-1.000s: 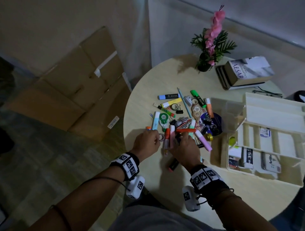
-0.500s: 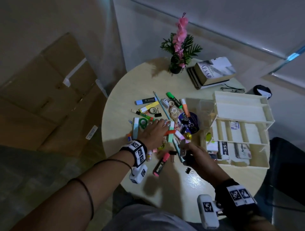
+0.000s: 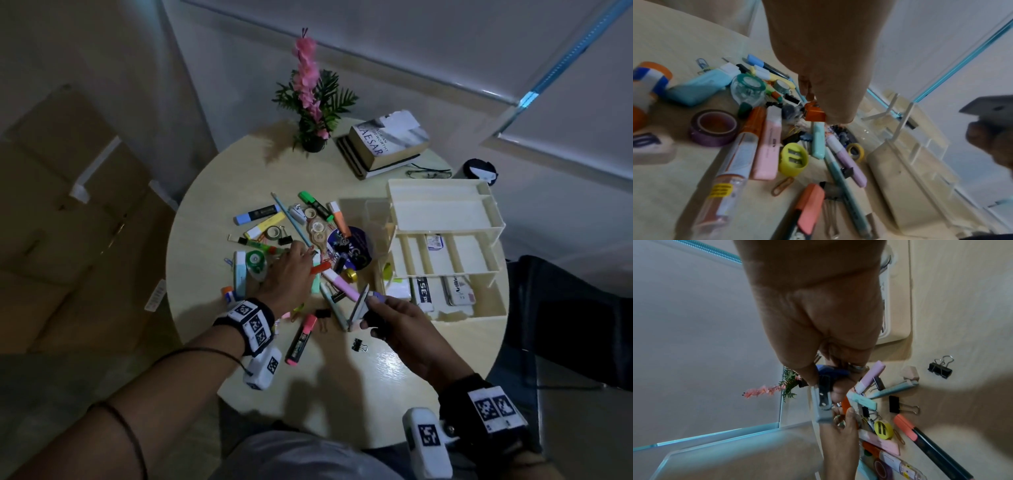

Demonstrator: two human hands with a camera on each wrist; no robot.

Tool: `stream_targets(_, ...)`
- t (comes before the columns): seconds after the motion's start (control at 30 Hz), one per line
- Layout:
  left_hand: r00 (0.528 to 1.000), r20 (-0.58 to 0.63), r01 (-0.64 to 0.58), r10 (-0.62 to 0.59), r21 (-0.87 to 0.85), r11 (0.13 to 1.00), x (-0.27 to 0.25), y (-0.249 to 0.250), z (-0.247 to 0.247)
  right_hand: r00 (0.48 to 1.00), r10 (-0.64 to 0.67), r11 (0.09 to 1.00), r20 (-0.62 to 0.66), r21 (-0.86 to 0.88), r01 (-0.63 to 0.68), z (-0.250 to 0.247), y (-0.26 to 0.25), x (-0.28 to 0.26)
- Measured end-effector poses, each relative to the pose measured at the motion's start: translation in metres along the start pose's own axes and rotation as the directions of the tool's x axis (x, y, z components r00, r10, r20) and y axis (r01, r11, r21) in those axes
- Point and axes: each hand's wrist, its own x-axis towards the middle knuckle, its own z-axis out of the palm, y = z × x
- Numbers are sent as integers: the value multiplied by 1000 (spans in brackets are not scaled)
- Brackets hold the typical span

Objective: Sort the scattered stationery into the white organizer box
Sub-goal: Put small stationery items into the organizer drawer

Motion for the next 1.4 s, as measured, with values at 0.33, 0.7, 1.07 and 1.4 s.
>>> stream_targets(0.33,999,7,-29,42,-632,774,-35,50,-28,897,-378,868,-230,-424,257,-91,-14,-20)
stream_targets(0.7,962,257,108,92,-667,737,-38,128,-3,884,-383,877,-269,-406,257,-187,-15,1)
stream_targets(1.07,954,299,200,16,-676,709,-23,189,17,827,-555,517,-92,-817,255,-225,-10,39)
stream_targets(1.4,964,263,219,-47,-677,702,-24,205,31,808,-581,291,-96,-952,96,-220,1,82)
